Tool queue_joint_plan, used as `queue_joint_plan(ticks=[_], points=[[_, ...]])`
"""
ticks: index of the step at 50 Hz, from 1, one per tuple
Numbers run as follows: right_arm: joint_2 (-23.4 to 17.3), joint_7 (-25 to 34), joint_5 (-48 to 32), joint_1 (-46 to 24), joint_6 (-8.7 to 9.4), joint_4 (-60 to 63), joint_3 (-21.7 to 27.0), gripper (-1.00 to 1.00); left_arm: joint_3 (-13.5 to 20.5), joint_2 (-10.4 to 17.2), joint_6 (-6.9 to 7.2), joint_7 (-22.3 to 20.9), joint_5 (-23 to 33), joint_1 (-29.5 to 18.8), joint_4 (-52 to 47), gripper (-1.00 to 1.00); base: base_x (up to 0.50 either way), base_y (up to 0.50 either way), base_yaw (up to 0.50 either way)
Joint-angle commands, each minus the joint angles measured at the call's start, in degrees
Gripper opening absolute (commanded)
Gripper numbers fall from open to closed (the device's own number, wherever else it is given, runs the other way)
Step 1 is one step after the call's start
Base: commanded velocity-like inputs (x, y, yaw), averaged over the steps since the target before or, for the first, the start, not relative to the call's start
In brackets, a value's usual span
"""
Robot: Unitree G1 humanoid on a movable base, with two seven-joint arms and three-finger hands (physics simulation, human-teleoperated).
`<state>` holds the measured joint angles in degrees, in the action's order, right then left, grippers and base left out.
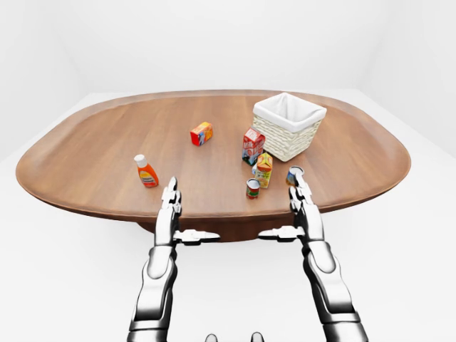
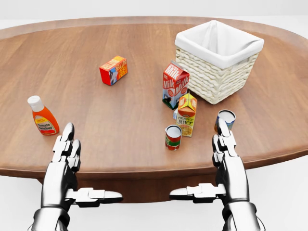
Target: Pick up the orange juice, and put it in the basket.
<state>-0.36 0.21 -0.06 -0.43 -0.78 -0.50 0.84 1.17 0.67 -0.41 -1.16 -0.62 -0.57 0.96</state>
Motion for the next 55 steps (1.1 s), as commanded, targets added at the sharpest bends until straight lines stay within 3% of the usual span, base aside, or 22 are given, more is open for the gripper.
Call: queue_joint_plan(ticks=[1, 8, 10, 11, 21, 23, 26, 27, 28, 32, 36, 38, 39, 41, 42, 43, 44, 45, 46, 47, 50, 55], points=[[-0.5, -0.4, -0.8, -0.5, -3.44, -1.1, 1.0, 1.0, 2.3, 1.4, -1.14, -2.2, -1.1, -1.7, 2.8, 1.0, 0.0, 0.0, 0.0], [-1.4, -3.1, -4.4, -1.8, -4.22, -6.1, 1.3, 1.0, 3.0, 1.9, -1.68, -2.6, -1.4, -2.8, 4.4, 1.0, 0.0, 0.0, 0.0], [-1.0, -1.3, -1.3, -2.0, -4.22, -6.7, 1.8, 1.0, 3.1, 2.0, -1.89, -2.7, -1.5, -3.0, 4.8, 1.0, 0.0, 0.0, 0.0], [-0.1, -4.2, 0.0, -3.1, -4.22, -8.4, 3.3, 1.0, 3.2, 2.1, -2.03, -2.8, -1.5, -3.2, 5.1, 1.0, 0.0, 0.0, 0.0], [-1.4, 0.9, -3.3, -0.1, -4.22, -2.2, 1.0, 1.0, 3.1, 2.2, -2.17, -3.3, -1.2, -3.2, 5.1, 1.0, 0.0, 0.0, 0.0], [-1.2, 1.9, -3.0, 0.5, -4.22, -1.2, 0.8, 1.0, 3.0, 2.3, -0.48, -3.9, -1.2, -3.1, 4.6, 1.0, 0.0, 0.0, 0.0], [-1.2, 2.1, -3.7, 0.7, -4.22, -1.2, 0.6, 1.0, 3.0, 2.3, 0.65, -4.1, -1.0, -3.0, 4.1, 1.0, 0.0, 0.0, 0.0], [-1.1, 2.2, -3.9, 0.8, -4.22, -1.0, 0.5, 1.0, 2.5, 2.9, 3.49, -5.0, -0.2, -2.8, 3.1, 1.0, 0.0, 0.0, 0.0], [-1.1, 2.3, -4.0, 0.9, -4.22, -0.8, 0.5, 1.0, 2.5, 2.8, 4.36, -5.0, 0.3, -2.8, 2.8, 1.0, 0.0, 0.0, 0.0], [-0.9, 2.6, -3.5, 1.1, -4.22, 1.3, 0.6, 1.0, 2.9, 2.5, 3.64, -4.9, 0.9, -2.8, 2.9, 1.0, 0.0, 0.0, 0.0], [-0.9, 3.2, -3.2, 1.5, -3.73, 2.6, 0.5, 1.0, 2.8, 2.6, 4.02, -4.9, 1.8, -2.8, 2.7, 1.0, 0.0, 0.0, 0.0], [-0.7, 3.8, -2.1, 2.1, -3.34, 3.9, 0.6, 1.0, 3.0, 2.4, 3.75, -4.0, 2.1, -2.7, 2.7, 1.0, 0.0, 0.0, 0.0], [-0.7, 4.1, -2.0, 2.5, -3.07, 4.4, 0.4, 1.0, 3.5, 1.8, 2.55, -2.6, 1.6, -2.7, 3.1, 1.0, 0.0, 0.0, 0.0], [-0.7, 4.3, -1.8, 2.9, -2.93, 5.2, 0.4, 1.0, 3.5, 1.9, -0.97, -1.0, 2.2, -2.9, 4.2, 1.0, 0.0, 0.0, 0.0], [-0.7, 4.5, -1.4, 3.2, -2.36, 6.2, 0.4, 1.0, 3.6, 1.8, -4.13, 0.2, 2.6, -3.1, 5.3, 1.0, 0.0, 0.0, 0.0], [-0.6, 4.7, -1.0, 3.4, -1.79, 7.2, 0.5, 1.0, 3.8, 1.7, -4.59, 2.1, 3.2, -3.1, 5.6, 1.0, 0.0, 0.0, 0.0], [-0.7, 4.7, -1.0, 3.6, -1.4, 7.7, 0.6, 1.0, 3.7, 1.6, -1.92, 2.2, 2.4, -2.8, 4.4, 1.0, 0.0, 0.0, 0.0], [-0.7, 4.8, -1.0, 3.6, -1.01, 8.3, 0.6, 1.0, -0.1, 0.1, 5.41, 1.4, 3.0, 2.6, -21.2, 1.0, 0.0, 0.0, 0.0], [-0.7, 4.9, -0.6, 3.8, -0.16, 9.5, 0.6, 1.0, -4.3, -0.4, 5.41, 0.5, 4.2, 2.9, -43.4, 1.0, 0.0, 0.0, 0.0], [-0.6, 4.9, -0.4, 3.9, 0.49, 10.4, 0.7, 1.0, -5.2, -0.1, 5.41, -0.7, 3.7, 1.1, -48.0, 1.0, 0.0, 0.0, 0.0], [-0.5, 4.7, -0.5, 4.6, 2.36, 13.7, 0.6, 1.0, -8.3, 0.8, 5.41, -2.0, 5.2, 1.7, -53.4, 1.0, 0.0, 0.0, 0.0], [0.0, 3.7, 0.6, 5.3, 5.78, 18.9, 0.7, 1.0, -5.9, -1.4, 5.41, -0.4, 2.6, 1.1, -56.8, 1.0, 0.0, 0.0, 0.0]])
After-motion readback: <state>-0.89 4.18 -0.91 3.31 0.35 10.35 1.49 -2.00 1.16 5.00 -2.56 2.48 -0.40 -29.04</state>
